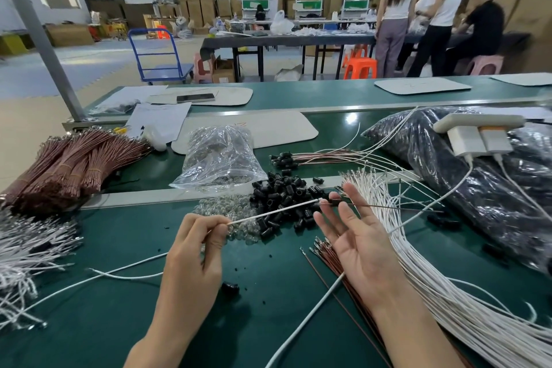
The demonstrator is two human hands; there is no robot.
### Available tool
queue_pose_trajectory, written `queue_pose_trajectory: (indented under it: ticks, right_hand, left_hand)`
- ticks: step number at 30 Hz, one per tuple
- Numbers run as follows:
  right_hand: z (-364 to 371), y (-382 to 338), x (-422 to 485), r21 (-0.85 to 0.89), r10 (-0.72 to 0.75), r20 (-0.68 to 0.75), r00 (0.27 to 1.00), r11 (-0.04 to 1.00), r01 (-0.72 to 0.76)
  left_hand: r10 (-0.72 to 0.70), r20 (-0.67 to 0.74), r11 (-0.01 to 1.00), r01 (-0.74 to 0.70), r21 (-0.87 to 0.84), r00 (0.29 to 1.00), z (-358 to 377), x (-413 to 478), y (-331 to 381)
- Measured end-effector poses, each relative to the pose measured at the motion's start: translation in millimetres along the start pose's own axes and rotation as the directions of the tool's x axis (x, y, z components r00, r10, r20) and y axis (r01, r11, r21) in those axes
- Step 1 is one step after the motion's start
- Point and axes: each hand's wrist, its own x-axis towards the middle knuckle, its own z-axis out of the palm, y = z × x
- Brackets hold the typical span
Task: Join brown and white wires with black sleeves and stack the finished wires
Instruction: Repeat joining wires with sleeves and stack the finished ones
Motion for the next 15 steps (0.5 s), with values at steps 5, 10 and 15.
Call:
queue_pose_trajectory:
  ticks: [5,10,15]
  right_hand:
    - [0.9,0.2,-1.3,-0.04,-0.021,0.032,0.999,0.999,0.022]
    - [0.9,1.1,-2.4,-0.059,-0.017,0.059,0.998,0.998,0.021]
    - [0.5,2.8,-1.6,-0.072,-0.008,0.065,0.998,0.997,0.013]
  left_hand:
    - [0.005,-0.005,1.0,-0.005,0.006,1.0,-0.3,0.0,0.1]
    - [0.004,0.018,1.0,-0.004,0.013,1.0,1.7,-0.4,-1.1]
    - [0.004,0.02,1.0,-0.004,0.004,1.0,0.7,-0.8,-0.6]
